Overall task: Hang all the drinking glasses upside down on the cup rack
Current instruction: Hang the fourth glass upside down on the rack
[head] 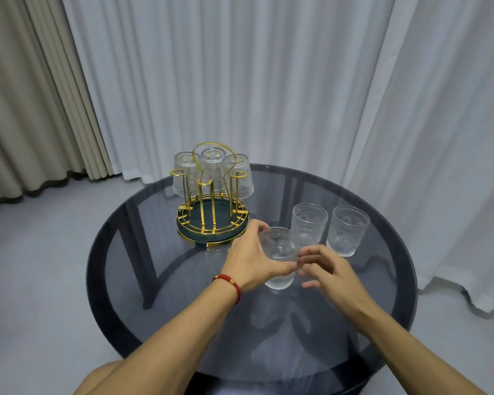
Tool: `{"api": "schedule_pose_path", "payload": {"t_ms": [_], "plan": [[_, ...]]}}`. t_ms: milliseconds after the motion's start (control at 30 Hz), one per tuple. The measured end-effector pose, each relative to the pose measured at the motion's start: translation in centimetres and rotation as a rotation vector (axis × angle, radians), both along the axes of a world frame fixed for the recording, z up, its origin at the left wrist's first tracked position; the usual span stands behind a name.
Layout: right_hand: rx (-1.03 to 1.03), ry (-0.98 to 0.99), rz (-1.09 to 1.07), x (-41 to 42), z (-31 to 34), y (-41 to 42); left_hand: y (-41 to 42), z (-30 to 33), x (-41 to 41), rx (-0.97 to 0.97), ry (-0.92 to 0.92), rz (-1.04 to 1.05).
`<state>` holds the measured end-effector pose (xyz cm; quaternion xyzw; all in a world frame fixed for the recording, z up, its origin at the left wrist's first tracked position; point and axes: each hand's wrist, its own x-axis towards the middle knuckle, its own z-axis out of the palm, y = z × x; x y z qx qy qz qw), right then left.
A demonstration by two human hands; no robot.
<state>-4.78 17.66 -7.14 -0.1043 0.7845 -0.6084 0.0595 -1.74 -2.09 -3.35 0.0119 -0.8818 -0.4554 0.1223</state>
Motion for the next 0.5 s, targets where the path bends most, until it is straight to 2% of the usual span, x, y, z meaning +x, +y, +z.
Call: {"api": "schedule_pose_path", "payload": {"t_ms": [67, 167, 267, 333, 467, 500], "plan": [[-0.128, -0.098, 0.028, -0.3, 0.0, -1.4, -1.6, 1.1, 0.1, 0.214, 0.002, 0.022], [-0.373, -0.348, 0.206, -0.5, 0.8, -4.1, -3.2, 2.0, 0.2, 0.623, -0.016, -0.029], [-0.48, -0.354, 0.289, -1.0, 2.8, -5.9, -4.7, 2.1, 0.0, 0.75, -0.011, -0.052], [-0.498, -0.266, 0.249, -1.5, 4.1, -6.6, -6.1, 2.0, -0.3, 0.688, 0.012, -0.071], [-0.435, 0.015, 0.069, -2.9, 7.9, -7.7, -9.5, 1.0, -0.1, 0.377, 0.023, 0.01], [-0.386, 0.096, 0.058, -3.1, 9.2, -7.9, -10.0, 0.6, -0.1, 0.244, 0.033, 0.043]]}}
